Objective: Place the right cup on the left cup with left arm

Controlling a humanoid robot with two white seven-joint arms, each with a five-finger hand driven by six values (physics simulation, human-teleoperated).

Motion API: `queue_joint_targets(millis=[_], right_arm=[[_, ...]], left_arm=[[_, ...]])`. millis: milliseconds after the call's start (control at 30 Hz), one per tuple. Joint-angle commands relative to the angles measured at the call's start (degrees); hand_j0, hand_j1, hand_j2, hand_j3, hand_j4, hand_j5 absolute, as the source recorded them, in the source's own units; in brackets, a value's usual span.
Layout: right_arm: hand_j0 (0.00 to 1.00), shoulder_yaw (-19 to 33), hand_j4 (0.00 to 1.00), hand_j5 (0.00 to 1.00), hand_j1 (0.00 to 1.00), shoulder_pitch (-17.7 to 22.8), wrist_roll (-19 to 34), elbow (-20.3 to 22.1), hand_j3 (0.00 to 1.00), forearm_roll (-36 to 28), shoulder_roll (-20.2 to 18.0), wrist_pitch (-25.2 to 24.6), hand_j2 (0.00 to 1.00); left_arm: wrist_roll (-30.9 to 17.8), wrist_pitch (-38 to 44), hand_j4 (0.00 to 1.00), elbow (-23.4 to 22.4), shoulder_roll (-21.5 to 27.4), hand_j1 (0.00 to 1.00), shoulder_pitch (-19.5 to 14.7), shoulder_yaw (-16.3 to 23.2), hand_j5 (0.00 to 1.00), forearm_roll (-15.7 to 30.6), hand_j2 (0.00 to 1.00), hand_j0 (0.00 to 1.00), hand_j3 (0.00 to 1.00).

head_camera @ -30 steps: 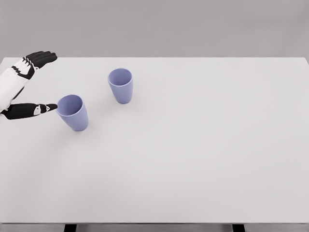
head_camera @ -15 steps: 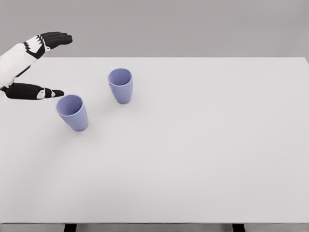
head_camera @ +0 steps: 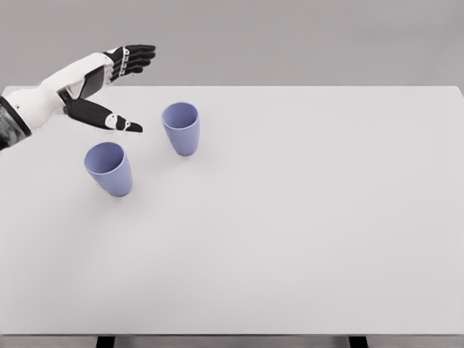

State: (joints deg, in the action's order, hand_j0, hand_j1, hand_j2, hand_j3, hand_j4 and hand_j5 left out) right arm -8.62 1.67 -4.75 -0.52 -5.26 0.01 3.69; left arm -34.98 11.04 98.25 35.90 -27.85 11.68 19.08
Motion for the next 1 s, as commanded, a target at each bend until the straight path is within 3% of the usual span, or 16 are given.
queue_joint_targets(millis=[0, 133, 267, 367, 467, 733, 967], right_arm=[[1.0, 0.01, 1.0, 1.0, 1.0, 0.0, 0.01, -0.01, 1.0, -0.01, -0.01, 0.09, 1.0], [1.0, 0.01, 1.0, 1.0, 1.0, 0.0, 0.01, -0.01, 1.0, -0.01, -0.01, 0.0, 1.0], [1.0, 0.01, 1.0, 1.0, 1.0, 0.0, 0.01, -0.01, 1.0, -0.01, -0.01, 0.0, 1.0], [1.0, 0.01, 1.0, 1.0, 1.0, 0.0, 0.01, -0.01, 1.0, -0.01, -0.01, 0.0, 1.0], [1.0, 0.01, 1.0, 1.0, 1.0, 0.0, 0.01, -0.01, 1.0, -0.01, -0.01, 0.0, 1.0], [1.0, 0.01, 1.0, 1.0, 1.0, 0.0, 0.01, -0.01, 1.0, -0.01, -0.01, 0.0, 1.0], [1.0, 0.01, 1.0, 1.0, 1.0, 0.0, 0.01, -0.01, 1.0, -0.01, -0.01, 0.0, 1.0]], left_arm=[[-0.02, 2.93, 1.0, -3.06, -1.7, 1.0, -0.18, 0.81, 1.0, 0.96, 1.0, 1.0, 1.0], [0.08, 3.28, 1.0, -4.56, -2.5, 1.0, -1.24, 3.71, 1.0, 0.61, 1.0, 1.0, 1.0], [0.88, 4.69, 1.0, -4.82, -3.37, 1.0, -1.5, 3.88, 1.0, -1.67, 1.0, 1.0, 1.0], [9.49, 4.69, 1.0, -6.58, -3.38, 1.0, -5.19, 9.94, 1.0, -4.31, 1.0, 1.0, 1.0], [9.75, 4.69, 1.0, -10.53, -3.99, 1.0, -8.36, 13.28, 1.0, -4.4, 1.0, 1.0, 1.0], [10.02, 4.69, 1.0, -13.61, -4.78, 1.0, -8.62, 17.94, 1.0, -4.31, 1.0, 1.0, 1.0], [10.02, 4.51, 1.0, -18.18, -7.07, 1.0, -9.06, 18.47, 1.0, -4.31, 1.0, 1.0, 1.0]])
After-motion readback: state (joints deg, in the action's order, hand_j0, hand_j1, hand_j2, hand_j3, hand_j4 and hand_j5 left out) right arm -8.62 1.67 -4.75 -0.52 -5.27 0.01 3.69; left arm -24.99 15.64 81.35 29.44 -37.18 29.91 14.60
